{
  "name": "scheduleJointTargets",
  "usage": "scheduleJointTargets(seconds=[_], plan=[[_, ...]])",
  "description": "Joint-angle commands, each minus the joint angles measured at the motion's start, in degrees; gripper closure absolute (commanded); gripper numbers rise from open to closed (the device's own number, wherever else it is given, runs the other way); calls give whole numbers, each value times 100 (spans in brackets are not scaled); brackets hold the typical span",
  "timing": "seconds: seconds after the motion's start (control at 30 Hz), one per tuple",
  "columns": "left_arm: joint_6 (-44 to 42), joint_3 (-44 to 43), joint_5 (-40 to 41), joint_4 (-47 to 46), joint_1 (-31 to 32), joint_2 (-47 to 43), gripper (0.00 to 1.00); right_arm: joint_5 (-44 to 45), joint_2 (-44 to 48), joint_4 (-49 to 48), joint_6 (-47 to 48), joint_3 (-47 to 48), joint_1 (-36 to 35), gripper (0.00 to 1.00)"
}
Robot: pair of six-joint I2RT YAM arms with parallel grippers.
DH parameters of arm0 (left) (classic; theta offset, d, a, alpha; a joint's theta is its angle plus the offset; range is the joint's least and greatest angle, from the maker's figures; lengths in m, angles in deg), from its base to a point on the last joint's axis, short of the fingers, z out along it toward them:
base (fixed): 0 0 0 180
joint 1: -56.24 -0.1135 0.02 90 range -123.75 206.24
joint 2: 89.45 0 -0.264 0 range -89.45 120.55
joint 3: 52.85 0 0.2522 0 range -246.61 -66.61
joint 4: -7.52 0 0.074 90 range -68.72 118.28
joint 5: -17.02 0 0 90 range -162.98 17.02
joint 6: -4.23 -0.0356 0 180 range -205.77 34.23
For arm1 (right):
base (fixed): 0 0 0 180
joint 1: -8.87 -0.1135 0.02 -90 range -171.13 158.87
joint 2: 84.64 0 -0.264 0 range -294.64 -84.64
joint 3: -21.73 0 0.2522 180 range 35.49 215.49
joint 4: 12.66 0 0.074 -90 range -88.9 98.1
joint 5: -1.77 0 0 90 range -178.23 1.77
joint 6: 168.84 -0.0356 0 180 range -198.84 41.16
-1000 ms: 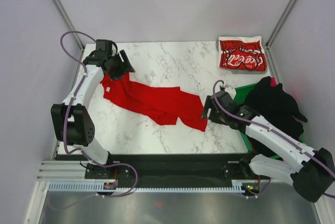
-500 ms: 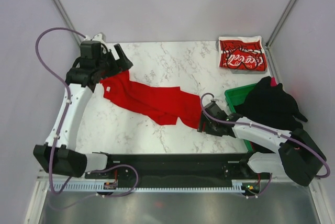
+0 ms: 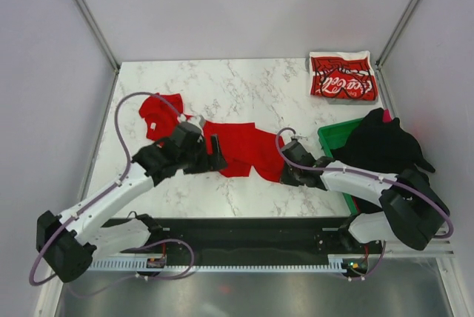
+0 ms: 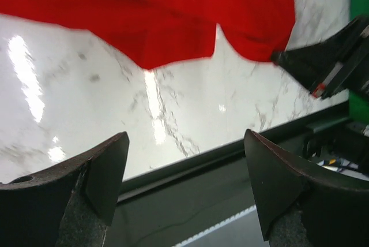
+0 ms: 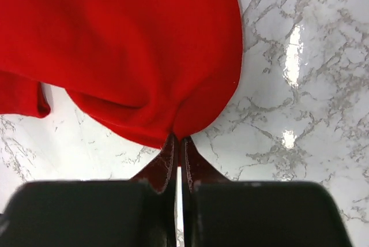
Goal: Fold and stack the t-shirts
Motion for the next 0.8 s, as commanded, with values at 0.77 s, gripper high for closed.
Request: scheduleJointTargets(seconds=[0.77], plan=[[2935,-625,2705,-1165,2389,3601,33,105,577,1114,900,1324,1038,100]])
